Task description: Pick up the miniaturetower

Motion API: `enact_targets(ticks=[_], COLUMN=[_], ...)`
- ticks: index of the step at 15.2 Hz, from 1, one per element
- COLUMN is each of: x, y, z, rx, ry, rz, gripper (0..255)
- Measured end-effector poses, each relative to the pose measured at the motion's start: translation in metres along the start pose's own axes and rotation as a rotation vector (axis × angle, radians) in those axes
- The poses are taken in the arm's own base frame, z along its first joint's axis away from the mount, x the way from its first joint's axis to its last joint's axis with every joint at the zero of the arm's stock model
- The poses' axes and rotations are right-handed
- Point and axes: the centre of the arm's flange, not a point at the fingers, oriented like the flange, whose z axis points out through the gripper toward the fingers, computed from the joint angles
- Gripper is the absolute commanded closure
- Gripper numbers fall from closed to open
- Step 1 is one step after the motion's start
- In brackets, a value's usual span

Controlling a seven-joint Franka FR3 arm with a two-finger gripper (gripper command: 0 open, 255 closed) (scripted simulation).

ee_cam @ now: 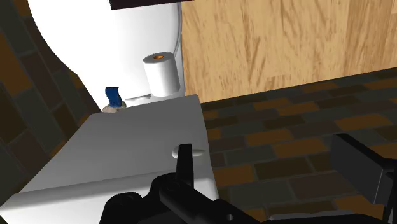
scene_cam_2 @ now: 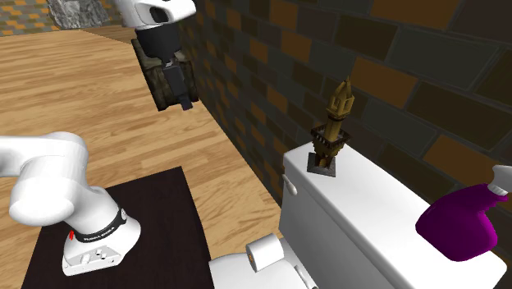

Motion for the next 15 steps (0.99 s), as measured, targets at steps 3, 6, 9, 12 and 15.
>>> enact_targets(ticks=[3, 6, 9, 12, 15], x=[0.015, 0.042, 0.074, 0.109, 0.141], y=[0.007, 0.026, 0.042, 0.061, 0.076], z=[0.000, 0.000, 0.003, 0.004, 0.004], rx=[0.005, 0.014, 0.024, 0.034, 0.044], ry=[0.010, 0.033, 0.058, 0.083, 0.108], rz=[-0.011, -0.036, -0.063, -0.089, -0.116], gripper=[0, 0, 0, 0, 0])
